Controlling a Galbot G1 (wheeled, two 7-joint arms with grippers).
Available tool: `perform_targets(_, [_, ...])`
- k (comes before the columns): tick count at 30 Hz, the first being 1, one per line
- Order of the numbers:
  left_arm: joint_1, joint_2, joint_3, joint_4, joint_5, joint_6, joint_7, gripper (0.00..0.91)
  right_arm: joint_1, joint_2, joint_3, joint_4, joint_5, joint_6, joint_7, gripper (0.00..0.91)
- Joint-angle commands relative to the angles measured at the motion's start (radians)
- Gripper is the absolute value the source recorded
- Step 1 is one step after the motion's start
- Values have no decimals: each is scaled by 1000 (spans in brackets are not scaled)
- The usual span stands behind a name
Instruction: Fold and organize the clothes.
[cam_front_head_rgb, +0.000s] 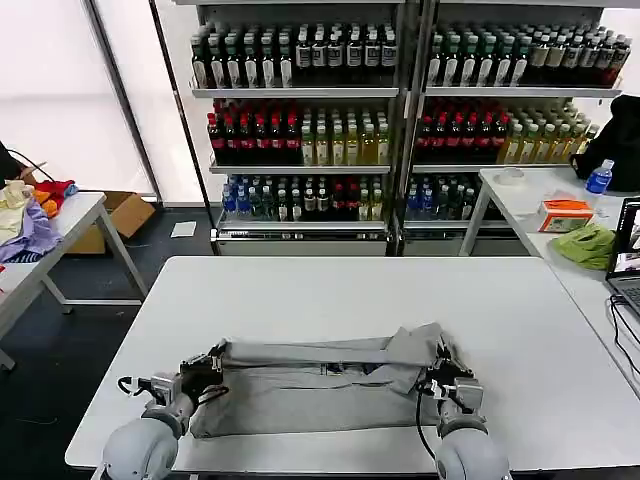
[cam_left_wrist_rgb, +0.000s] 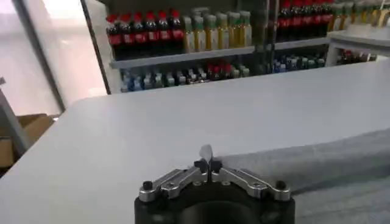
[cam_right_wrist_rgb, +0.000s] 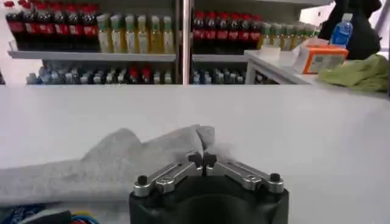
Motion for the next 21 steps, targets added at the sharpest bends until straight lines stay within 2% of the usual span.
perform_targets(1, [61,-18,-23,-35,36,3,-6,0,-77,2,-17,51,-16,8,7,0])
perform_targets(7, [83,-9,-35,-70,49,12,-3,0,-119,3,-13,90,-16,2,7,0])
perform_targets(14, [126,-31,-33,-62,78,-7,7,10,-132,9,-41,52,-48,17,8,0])
perform_targets(15, [116,-35,-33,-57,78,-4,4,121,-130,12,-48,47,-55,15,8,0])
perform_targets(16, [100,-38,-33,-52,78,3,2,292,-126,14,-59,37,-64,14,12,0])
perform_targets(17, [100,-39,-33,-50,78,7,2,534,-126,15,-64,34,-78,17,13,0])
perform_targets(18, [90,-42,-33,-52,79,13,1,887,-121,21,-67,18,-92,19,15,0])
perform_targets(19, [91,-42,-33,-55,80,16,2,907,-117,24,-66,12,-92,20,17,50])
perform_targets(20, [94,-43,-33,-57,80,18,2,907,-115,26,-65,9,-90,20,18,423])
perform_targets(21, [97,-47,-34,-56,90,21,2,907,-110,30,-62,1,-90,16,23,907])
